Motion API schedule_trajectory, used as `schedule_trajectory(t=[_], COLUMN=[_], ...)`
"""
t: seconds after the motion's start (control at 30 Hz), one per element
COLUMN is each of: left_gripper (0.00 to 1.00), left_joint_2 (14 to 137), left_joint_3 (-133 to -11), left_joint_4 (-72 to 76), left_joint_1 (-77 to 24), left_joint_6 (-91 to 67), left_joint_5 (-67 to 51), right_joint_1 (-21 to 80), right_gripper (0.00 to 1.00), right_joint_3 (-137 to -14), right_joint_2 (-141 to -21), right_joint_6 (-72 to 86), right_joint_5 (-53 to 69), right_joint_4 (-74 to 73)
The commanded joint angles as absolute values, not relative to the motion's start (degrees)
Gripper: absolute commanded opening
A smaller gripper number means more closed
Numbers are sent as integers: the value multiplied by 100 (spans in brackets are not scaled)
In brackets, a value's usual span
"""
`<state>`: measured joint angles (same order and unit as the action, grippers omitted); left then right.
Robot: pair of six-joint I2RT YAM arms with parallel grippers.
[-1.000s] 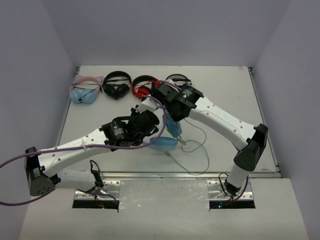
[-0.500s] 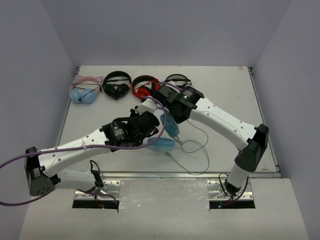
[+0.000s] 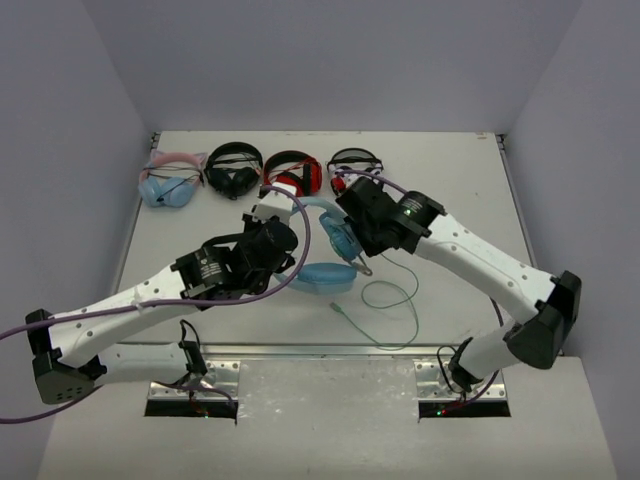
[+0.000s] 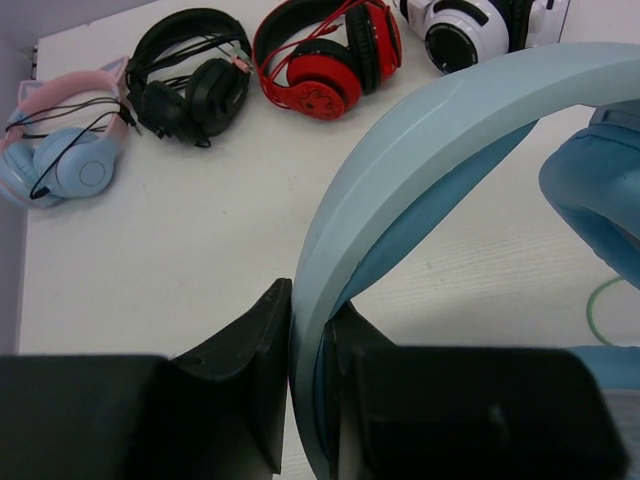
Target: Wrap the headphones
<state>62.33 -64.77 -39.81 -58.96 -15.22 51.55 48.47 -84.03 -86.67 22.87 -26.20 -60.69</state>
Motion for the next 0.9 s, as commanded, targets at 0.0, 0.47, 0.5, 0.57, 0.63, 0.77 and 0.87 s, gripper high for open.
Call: schedule_trajectory(t=[0.0,0.47,0.5,0.57,0.63,0.77,0.87], left_gripper=[0,0,0,0,0,0,0], left_joint_2=[5977,5318,5291,5256,5265,5291,5317], left_joint_3=[-6811,-7390,-7452,-7645,-7786,-8191,-8480], left_joint_4=[-3287,-3375,-3401,-3480,-3594,-3797,-3858], left_joint_1=[-5941,-5941,-5941,-5941,-5941,-5941,-5941], left_joint_6=[-1881,-2215,-2250,-2267,-2338,-2478,-2548], left_joint_5=[4845,2989,2927,2839,2848,2988,2997], right_joint_1=[4825,4377,4368,4368,4368,4351,4298], right_gripper=[1,23,25,38,55,75,75], right_joint_3=[-7667,-5432,-5388,-5300,-5125,-4756,-4579], right_joint_2=[-7450,-5485,-5476,-5484,-5484,-5475,-5642], right_joint_6=[1724,1476,1494,1512,1538,1599,1635], right_joint_5=[-1839,-616,-580,-423,-352,-27,219], right_joint_4=[-4174,-661,-581,-379,-186,586,1000])
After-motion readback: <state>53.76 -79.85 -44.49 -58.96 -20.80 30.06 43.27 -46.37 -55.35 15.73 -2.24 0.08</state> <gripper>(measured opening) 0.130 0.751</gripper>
